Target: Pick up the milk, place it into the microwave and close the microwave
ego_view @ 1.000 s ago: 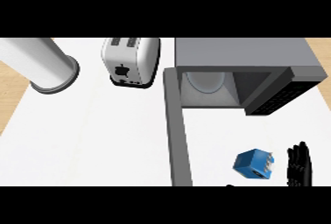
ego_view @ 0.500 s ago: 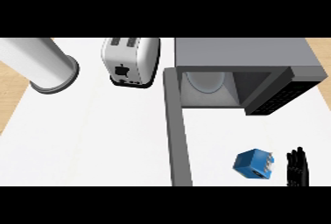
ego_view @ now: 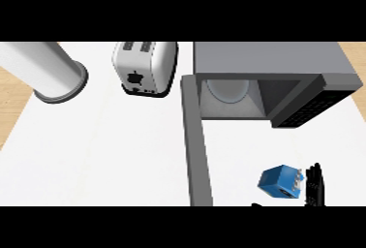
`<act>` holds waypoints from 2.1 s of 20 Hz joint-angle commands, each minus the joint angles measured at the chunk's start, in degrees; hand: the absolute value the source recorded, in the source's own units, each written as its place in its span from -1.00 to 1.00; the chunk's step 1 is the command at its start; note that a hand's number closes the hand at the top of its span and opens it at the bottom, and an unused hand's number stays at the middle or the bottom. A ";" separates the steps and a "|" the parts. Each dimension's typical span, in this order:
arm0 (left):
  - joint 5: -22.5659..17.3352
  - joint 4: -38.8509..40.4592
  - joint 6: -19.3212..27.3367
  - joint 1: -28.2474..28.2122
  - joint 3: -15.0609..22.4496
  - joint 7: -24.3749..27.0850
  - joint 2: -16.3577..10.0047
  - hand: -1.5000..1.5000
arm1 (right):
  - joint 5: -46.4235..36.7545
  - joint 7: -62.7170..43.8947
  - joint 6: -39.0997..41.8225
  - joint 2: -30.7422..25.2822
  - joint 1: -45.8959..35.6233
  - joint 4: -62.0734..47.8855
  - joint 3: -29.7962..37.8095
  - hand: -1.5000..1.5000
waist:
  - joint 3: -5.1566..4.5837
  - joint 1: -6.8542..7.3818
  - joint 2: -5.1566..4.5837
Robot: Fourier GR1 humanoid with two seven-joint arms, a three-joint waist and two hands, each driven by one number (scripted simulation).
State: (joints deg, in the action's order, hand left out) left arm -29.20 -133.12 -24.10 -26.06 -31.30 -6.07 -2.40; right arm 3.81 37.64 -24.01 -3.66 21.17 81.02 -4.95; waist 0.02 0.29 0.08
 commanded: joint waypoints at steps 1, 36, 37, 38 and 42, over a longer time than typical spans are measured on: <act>-0.44 -0.84 -1.54 0.64 -0.63 0.79 1.30 -1.00 | 1.57 4.26 1.23 0.51 -7.33 -10.53 4.16 -1.00 | 0.01 0.08 -0.04; -8.55 2.77 -4.05 2.91 -7.99 -2.77 -2.53 -1.00 | 0.48 13.69 31.68 -7.55 -35.38 -31.68 3.01 1.00 | -0.05 -0.14 0.10; -10.76 -1.38 -2.61 1.37 -8.32 -5.93 -2.90 -1.00 | 0.55 11.57 31.67 -7.77 -34.41 -28.77 2.56 1.00 | -0.04 -0.13 0.14; -8.53 0.61 -4.12 2.18 -8.07 -3.75 -0.90 -1.00 | -1.02 10.60 28.60 -6.46 -35.98 -28.98 2.29 1.00 | -0.04 0.00 0.04; -5.14 2.91 -6.10 3.00 -7.75 -2.17 0.92 -1.00 | -4.14 7.07 21.54 -1.49 -35.34 -23.08 -0.58 1.00 | -0.05 -0.16 0.03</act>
State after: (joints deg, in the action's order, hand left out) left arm -36.82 -131.37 -29.16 -24.37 -39.45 -9.33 -3.05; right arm 2.12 47.72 1.60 -9.03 -14.51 53.29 -2.74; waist -0.02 0.35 0.12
